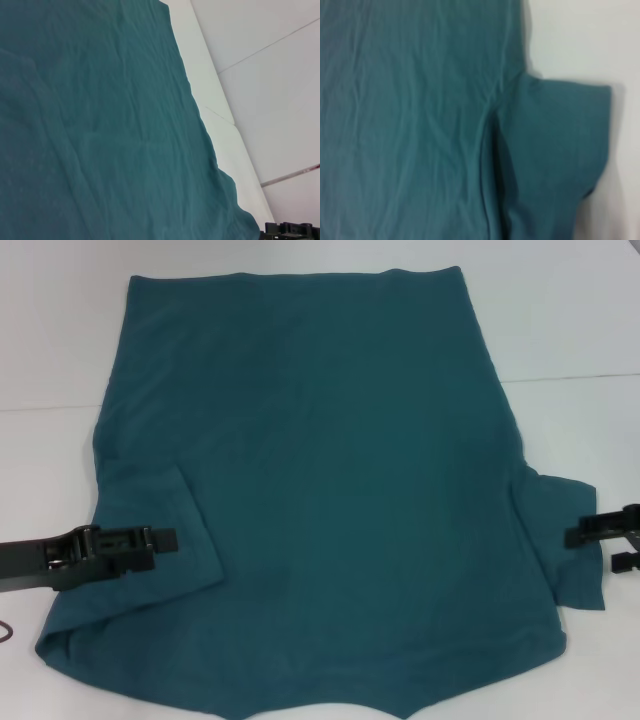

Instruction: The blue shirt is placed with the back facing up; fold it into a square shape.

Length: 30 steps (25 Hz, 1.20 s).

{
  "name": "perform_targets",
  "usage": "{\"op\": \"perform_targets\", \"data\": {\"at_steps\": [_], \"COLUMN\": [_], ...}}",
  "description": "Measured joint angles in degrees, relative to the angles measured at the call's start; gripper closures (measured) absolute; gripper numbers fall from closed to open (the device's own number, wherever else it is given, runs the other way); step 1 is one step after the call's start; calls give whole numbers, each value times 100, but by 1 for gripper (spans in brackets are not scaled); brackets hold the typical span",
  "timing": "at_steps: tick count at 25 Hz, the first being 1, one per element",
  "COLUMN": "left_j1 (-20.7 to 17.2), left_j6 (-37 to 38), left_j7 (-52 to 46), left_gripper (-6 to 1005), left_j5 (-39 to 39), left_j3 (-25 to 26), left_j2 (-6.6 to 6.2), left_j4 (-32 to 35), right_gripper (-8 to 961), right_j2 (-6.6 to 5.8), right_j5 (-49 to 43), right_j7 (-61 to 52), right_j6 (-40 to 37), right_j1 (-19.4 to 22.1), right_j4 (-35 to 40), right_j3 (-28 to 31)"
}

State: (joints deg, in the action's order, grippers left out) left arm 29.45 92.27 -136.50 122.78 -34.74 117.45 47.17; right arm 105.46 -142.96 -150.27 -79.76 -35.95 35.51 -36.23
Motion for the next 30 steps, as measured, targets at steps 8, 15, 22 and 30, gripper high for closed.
{"op": "perform_targets", "data": {"at_steps": [8,15,22,30], "left_j1": [-1,-1,14,68], "left_j6": [-5,-20,-25,-32], "left_j7": [0,0,-71,-133], "left_gripper": [367,368,368,368], "left_j5": [0,1,1,1], "left_j3": [3,0,-3,-1], "left_j2": [-2,-3,1,-11], "left_j4": [3,3,3,3], "right_gripper": [32,204,515,676], "right_j2": [82,91,62,3], "right_j5": [-30,-223,-224,-223], "right_j7": [-72,-73,-73,-67], "right_j6": [350,367,281,189], "right_j1": [-204,-331,-334,-324], "right_j4": [-171,-266,-266,-219], "right_j3": [-55,-72,-77,-77]}}
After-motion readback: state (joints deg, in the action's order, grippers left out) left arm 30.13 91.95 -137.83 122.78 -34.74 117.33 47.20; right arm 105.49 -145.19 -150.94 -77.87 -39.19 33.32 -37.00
